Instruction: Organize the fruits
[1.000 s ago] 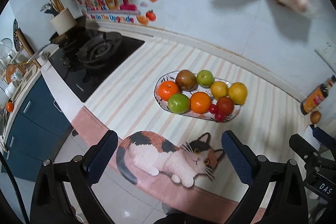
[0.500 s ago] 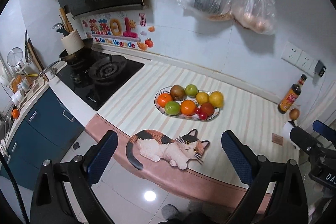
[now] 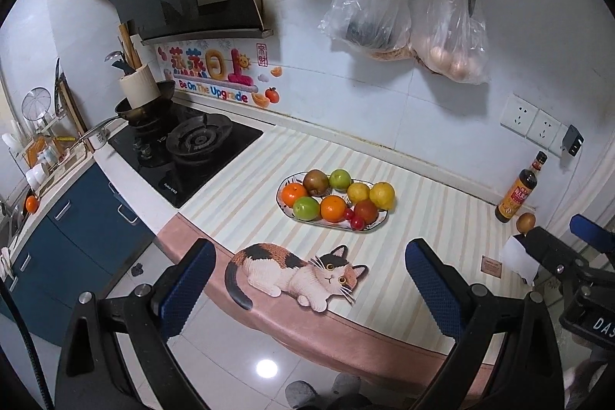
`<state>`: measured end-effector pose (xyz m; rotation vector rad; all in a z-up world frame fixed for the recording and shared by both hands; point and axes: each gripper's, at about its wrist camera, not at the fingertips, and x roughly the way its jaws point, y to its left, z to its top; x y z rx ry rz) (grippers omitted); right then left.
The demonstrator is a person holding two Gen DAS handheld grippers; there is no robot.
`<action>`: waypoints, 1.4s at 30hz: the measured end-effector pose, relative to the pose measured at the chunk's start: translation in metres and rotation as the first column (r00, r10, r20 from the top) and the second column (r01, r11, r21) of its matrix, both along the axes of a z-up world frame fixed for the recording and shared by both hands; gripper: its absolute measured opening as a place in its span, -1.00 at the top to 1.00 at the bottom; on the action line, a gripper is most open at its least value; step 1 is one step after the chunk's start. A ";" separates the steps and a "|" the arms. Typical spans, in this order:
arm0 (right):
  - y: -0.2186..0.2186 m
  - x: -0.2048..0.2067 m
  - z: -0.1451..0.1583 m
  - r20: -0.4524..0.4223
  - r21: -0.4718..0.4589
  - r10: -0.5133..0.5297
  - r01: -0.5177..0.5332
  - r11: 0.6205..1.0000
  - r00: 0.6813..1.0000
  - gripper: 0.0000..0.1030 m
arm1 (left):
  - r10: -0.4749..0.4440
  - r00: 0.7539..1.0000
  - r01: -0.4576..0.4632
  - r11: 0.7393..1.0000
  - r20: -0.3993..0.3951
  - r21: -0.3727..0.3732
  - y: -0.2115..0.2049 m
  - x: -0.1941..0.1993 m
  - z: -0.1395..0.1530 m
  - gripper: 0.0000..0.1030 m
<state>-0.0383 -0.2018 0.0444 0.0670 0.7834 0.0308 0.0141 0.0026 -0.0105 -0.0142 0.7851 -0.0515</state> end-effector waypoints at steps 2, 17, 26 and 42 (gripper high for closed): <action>-0.001 0.002 0.000 -0.005 0.002 0.005 -0.005 1.000 1.000 -0.94 | 0.001 1.000 -0.001 1.000 0.002 -0.001 -0.002 -0.001 0.001 -0.96; -0.012 0.051 -0.031 -0.063 0.019 0.015 -0.014 1.000 0.998 -0.94 | 0.049 0.999 -0.049 0.999 -0.007 0.018 -0.011 0.035 -0.006 -0.96; -0.013 0.104 -0.070 -0.126 0.015 -0.002 0.003 1.000 0.992 -0.94 | 0.092 0.993 -0.089 0.995 -0.070 0.037 -0.009 0.084 -0.037 -0.96; 0.002 0.149 -0.099 -0.176 -0.013 -0.009 0.006 1.000 0.984 -0.94 | 0.107 0.984 -0.098 0.993 -0.143 0.064 -0.005 0.116 -0.074 -0.96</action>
